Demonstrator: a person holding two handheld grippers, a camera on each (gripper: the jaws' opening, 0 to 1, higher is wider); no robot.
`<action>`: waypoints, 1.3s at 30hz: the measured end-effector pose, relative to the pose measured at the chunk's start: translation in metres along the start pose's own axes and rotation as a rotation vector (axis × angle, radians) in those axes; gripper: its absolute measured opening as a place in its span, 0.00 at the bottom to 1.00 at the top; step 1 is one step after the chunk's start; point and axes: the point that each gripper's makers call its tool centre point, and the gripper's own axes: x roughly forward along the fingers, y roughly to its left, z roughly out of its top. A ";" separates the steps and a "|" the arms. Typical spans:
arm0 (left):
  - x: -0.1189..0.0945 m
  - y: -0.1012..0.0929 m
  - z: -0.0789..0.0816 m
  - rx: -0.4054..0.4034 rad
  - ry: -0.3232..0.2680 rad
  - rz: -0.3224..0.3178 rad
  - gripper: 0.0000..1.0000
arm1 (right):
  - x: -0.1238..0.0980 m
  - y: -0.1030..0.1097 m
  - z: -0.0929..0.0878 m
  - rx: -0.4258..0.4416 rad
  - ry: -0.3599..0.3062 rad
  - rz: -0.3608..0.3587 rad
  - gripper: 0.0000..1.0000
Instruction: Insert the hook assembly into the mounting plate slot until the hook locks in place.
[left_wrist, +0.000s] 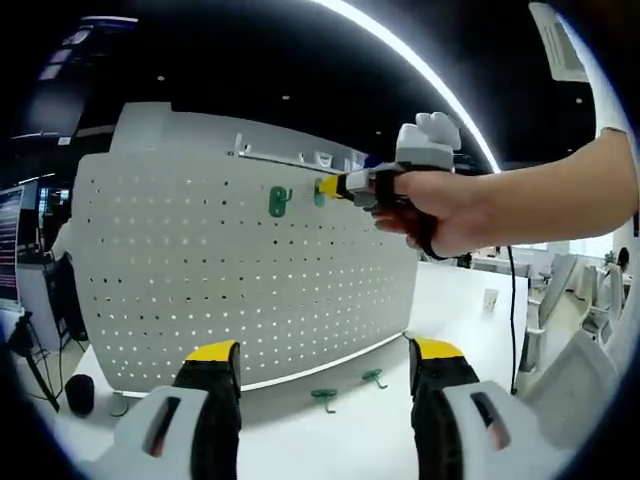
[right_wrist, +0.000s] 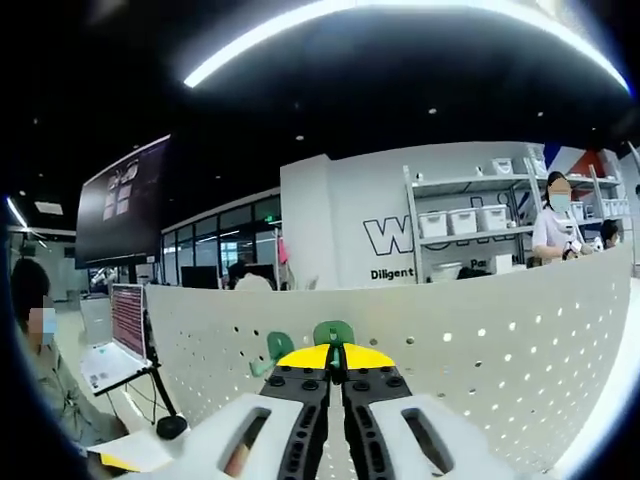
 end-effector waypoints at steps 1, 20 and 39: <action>0.000 0.000 0.000 -0.002 0.000 0.002 0.70 | 0.002 -0.001 -0.001 0.001 0.000 -0.006 0.01; 0.001 0.005 -0.003 -0.020 0.018 0.007 0.69 | 0.015 -0.003 -0.013 0.006 0.010 -0.022 0.01; 0.003 0.006 0.006 -0.043 -0.004 -0.004 0.68 | 0.019 -0.003 -0.018 0.090 -0.019 -0.190 0.03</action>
